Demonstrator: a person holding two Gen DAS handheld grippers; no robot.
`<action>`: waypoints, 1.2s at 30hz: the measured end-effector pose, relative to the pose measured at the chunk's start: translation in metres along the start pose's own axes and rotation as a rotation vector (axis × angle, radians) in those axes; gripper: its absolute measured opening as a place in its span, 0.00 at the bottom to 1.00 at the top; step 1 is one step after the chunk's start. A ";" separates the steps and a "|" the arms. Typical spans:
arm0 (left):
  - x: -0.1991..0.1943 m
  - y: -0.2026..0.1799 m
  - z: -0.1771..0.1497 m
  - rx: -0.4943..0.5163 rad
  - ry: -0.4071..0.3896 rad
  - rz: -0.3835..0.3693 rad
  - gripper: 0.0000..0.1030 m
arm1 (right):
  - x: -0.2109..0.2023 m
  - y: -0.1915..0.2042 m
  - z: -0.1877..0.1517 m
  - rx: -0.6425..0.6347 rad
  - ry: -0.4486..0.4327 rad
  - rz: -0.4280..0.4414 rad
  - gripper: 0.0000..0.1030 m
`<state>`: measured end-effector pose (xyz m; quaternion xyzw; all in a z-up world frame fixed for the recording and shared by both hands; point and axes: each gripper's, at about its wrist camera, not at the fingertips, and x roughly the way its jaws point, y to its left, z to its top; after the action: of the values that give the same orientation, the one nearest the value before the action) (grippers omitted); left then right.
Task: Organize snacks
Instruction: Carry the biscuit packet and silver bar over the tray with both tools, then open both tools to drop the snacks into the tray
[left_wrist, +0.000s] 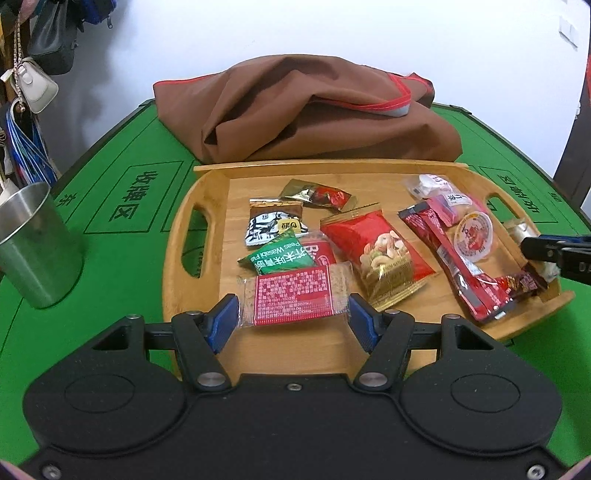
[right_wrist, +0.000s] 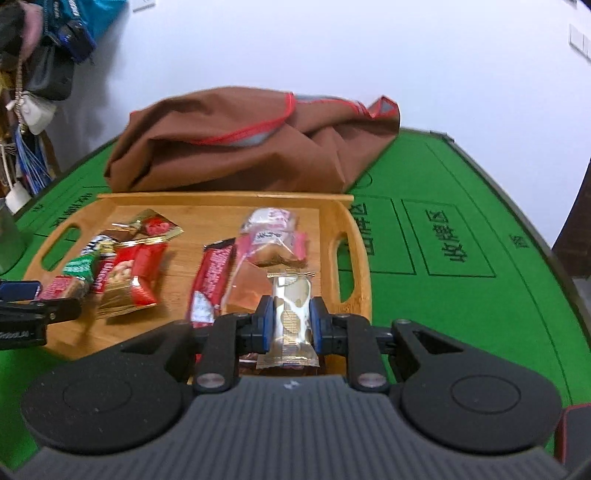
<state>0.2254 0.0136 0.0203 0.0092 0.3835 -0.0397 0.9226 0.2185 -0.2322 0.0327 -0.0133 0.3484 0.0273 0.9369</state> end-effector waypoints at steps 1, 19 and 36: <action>0.002 -0.001 0.001 -0.001 0.000 0.002 0.60 | 0.005 0.000 0.001 0.002 0.013 0.004 0.25; 0.053 -0.005 0.034 -0.037 0.018 0.042 0.60 | 0.057 -0.006 0.028 0.054 0.096 0.002 0.24; 0.059 -0.008 0.038 -0.053 -0.009 0.087 0.63 | 0.062 -0.001 0.030 -0.010 0.098 0.001 0.45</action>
<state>0.2932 -0.0004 0.0060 0.0013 0.3795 0.0105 0.9251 0.2852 -0.2296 0.0146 -0.0189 0.3937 0.0288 0.9186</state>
